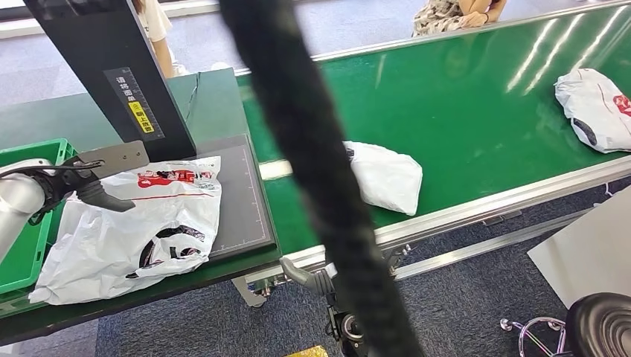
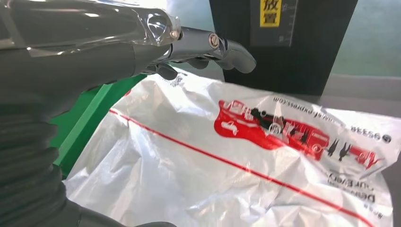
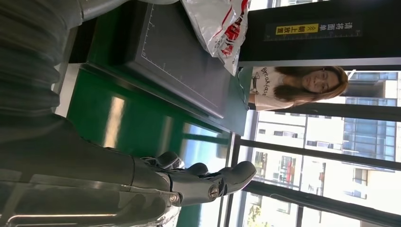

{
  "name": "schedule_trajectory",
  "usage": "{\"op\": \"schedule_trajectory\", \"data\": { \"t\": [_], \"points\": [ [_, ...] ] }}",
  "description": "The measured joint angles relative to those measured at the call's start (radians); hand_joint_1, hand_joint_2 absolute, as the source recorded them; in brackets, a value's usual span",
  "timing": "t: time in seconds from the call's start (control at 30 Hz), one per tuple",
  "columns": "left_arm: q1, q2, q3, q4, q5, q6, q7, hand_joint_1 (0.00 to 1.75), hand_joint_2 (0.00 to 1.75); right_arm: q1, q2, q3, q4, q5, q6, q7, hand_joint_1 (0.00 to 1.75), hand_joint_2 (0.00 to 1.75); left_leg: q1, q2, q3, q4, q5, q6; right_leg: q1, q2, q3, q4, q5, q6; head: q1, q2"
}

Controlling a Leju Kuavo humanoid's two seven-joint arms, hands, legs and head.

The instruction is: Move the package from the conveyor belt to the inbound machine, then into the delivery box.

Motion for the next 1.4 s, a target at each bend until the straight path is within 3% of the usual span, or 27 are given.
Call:
{"op": "schedule_trajectory", "data": {
  "t": [0.47,1.07,1.23,1.4],
  "points": [
    [0.034,0.020,0.021,0.028,0.055,-0.067,0.042,0.00,1.75,-0.041,0.000,-0.004,0.039,-0.041,-0.019,0.000,0.00,1.75,0.000,0.000,0.000,0.000,0.000,0.000,0.000,0.000,0.000,0.000,0.000,0.000,0.000,0.000],
    [0.075,0.015,0.047,0.033,0.084,-0.074,0.070,0.00,1.75,-0.070,0.000,-0.004,0.065,-0.060,-0.013,0.000,0.00,1.75,0.000,0.000,0.000,0.000,0.000,0.000,0.000,0.000,0.000,0.000,0.000,0.000,0.000,0.000],
    [0.124,-0.007,0.023,0.044,0.035,-0.152,0.065,0.00,1.75,-0.115,0.000,-0.003,0.093,-0.074,-0.003,0.000,0.00,1.75,0.000,0.000,0.000,0.000,0.000,0.000,0.000,0.000,0.000,0.000,0.000,0.000,0.000,0.000],
    [0.198,-0.026,-0.007,0.051,0.018,-0.096,0.044,0.00,1.75,-0.141,0.003,0.002,0.125,-0.081,-0.006,0.000,0.00,1.75,0.000,-0.001,0.001,0.000,0.000,0.000,0.000,-0.001,0.001,0.000,0.000,0.000,0.000,0.000]
  ]
}}
